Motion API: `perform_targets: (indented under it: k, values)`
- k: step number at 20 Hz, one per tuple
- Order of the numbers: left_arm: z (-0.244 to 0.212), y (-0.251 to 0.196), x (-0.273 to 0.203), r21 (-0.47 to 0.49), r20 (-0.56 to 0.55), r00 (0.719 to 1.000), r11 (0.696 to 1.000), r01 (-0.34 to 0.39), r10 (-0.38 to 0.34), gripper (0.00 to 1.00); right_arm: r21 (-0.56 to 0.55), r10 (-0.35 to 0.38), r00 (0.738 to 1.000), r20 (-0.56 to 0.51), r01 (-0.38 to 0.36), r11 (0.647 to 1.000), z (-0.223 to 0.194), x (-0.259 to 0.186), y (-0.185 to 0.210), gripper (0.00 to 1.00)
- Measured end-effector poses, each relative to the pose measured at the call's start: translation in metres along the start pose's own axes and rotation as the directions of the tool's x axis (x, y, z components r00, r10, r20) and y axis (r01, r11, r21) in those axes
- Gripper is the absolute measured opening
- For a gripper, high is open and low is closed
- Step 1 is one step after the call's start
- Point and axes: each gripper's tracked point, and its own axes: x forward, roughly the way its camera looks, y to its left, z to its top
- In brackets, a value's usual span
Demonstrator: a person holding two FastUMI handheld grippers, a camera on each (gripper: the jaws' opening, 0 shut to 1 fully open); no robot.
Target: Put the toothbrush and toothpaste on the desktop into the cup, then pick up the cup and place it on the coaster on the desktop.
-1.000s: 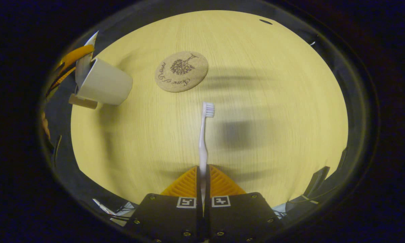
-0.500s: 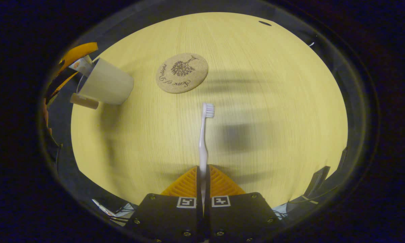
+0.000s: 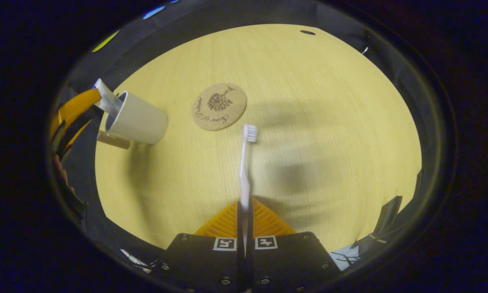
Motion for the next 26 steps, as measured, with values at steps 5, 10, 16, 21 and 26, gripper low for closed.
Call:
perform_targets:
  k: [5,10,16,21,26]
  values:
    - [-0.01,0.027,-0.025,-0.021,0.002,1.0,0.999,-0.026,0.026,0.82,0.0,0.034,0.992,0.122,-0.035,0.999,0.042,-0.028,0.027,0.02]
    - [-0.023,0.062,-0.058,-0.054,0.002,0.999,0.997,-0.053,0.053,0.81,-0.006,0.117,0.958,0.263,-0.12,0.993,0.098,-0.064,0.078,0.02]
    - [-0.031,0.123,-0.095,-0.103,0.017,0.993,0.988,-0.112,0.114,0.81,-0.04,0.19,0.894,0.407,-0.19,0.981,0.161,-0.093,0.143,0.02]
    - [-0.036,0.185,-0.135,-0.132,0.019,0.98,0.972,-0.195,0.199,0.81,-0.049,0.183,0.861,0.475,-0.182,0.982,0.185,-0.072,0.179,0.02]
    - [-0.054,0.234,-0.165,-0.129,0.001,0.961,0.953,-0.273,0.275,0.82,-0.12,0.13,0.849,0.513,-0.079,0.99,0.175,-0.04,0.179,0.02]
